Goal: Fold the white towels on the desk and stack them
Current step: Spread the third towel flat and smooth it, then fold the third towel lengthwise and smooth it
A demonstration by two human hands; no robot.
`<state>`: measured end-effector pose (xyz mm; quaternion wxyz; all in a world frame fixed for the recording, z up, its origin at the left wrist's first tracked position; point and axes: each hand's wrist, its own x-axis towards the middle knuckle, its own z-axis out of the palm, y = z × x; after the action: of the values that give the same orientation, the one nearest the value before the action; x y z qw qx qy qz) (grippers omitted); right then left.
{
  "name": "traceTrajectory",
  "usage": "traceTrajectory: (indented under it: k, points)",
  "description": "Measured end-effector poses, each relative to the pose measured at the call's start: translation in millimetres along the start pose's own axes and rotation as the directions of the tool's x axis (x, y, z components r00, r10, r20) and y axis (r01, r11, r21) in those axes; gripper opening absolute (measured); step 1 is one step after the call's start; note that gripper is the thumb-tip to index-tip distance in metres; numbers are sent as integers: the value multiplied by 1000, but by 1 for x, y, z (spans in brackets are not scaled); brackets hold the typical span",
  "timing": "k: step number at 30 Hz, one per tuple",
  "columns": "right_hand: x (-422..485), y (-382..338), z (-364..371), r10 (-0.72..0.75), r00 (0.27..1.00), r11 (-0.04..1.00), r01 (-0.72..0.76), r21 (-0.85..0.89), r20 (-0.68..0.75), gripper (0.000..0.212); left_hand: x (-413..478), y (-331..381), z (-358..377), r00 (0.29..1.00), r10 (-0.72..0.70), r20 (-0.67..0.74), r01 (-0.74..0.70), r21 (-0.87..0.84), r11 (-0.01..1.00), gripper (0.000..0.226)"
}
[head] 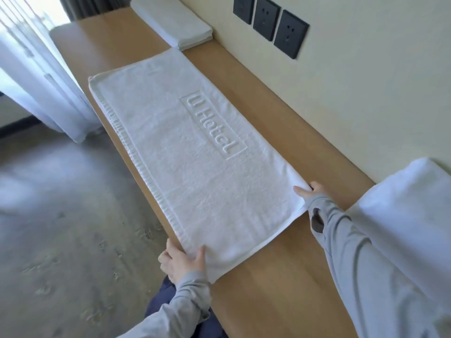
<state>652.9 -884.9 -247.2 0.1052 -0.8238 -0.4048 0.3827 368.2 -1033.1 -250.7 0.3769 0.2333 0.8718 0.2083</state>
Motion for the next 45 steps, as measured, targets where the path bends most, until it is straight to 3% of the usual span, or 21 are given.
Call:
traceTrajectory:
  k: [4, 7, 10, 13, 16, 20, 25, 28, 31, 34, 40, 43, 45]
  points:
    - [0, 2, -10, -26, 999, 999, 27, -18, 30, 40, -16, -2, 7, 986, -166, -22, 164, -74, 984, 82]
    - [2, 0, -15, -33, 998, 998, 36, -53, 62, 44, -20, -2, 13, 990, -138, -27, 133, -121, 984, 71]
    - [3, -3, -18, -26, 996, 997, 32, -66, 88, 50, -28, 5, 18, 978, -211, -6, 206, -187, 961, 72]
    - [4, -5, -21, -33, 994, 997, 40, -60, 104, 52, -25, 13, 18, 935, -349, 65, 351, -323, 879, 65]
    - [6, -2, -24, -65, 993, 997, 68, -30, 99, 46, -18, 18, 15, 875, -440, 200, 483, -318, 816, 56]
    - [4, -2, -36, -158, 987, 987, 158, 29, 27, 28, -23, 17, 11, 872, -368, 322, 478, -401, 781, 40]
    - [-10, -7, -61, -269, 956, 958, 278, 66, -115, 21, -34, 33, -13, 799, -349, 490, 575, -453, 681, 38]
    - [-14, -6, -76, -270, 946, 954, 288, 82, -179, 17, -42, 45, -29, 768, -274, 579, 597, -491, 634, 19]
    - [-15, -8, -85, -217, 957, 942, 257, 217, -191, 17, -44, 59, -46, 787, -217, 578, 567, -538, 624, 21]
    - [-22, -26, -88, -261, 939, 896, 322, 308, -223, 31, -33, 72, -64, 847, -181, 500, 497, -622, 605, 49]
    - [-38, -111, -91, -296, 921, 665, 389, 638, -253, 17, 2, 116, -112, 879, -16, 477, 409, -735, 541, 5]
    - [-42, -172, -88, -323, 918, 510, 372, 775, -228, 14, 32, 143, -139, 851, -31, 525, 487, -766, 419, 7]
    - [-38, -213, -81, -368, 902, 451, 385, 805, -225, 13, 57, 162, -159, 795, -29, 605, 578, -744, 335, 14]
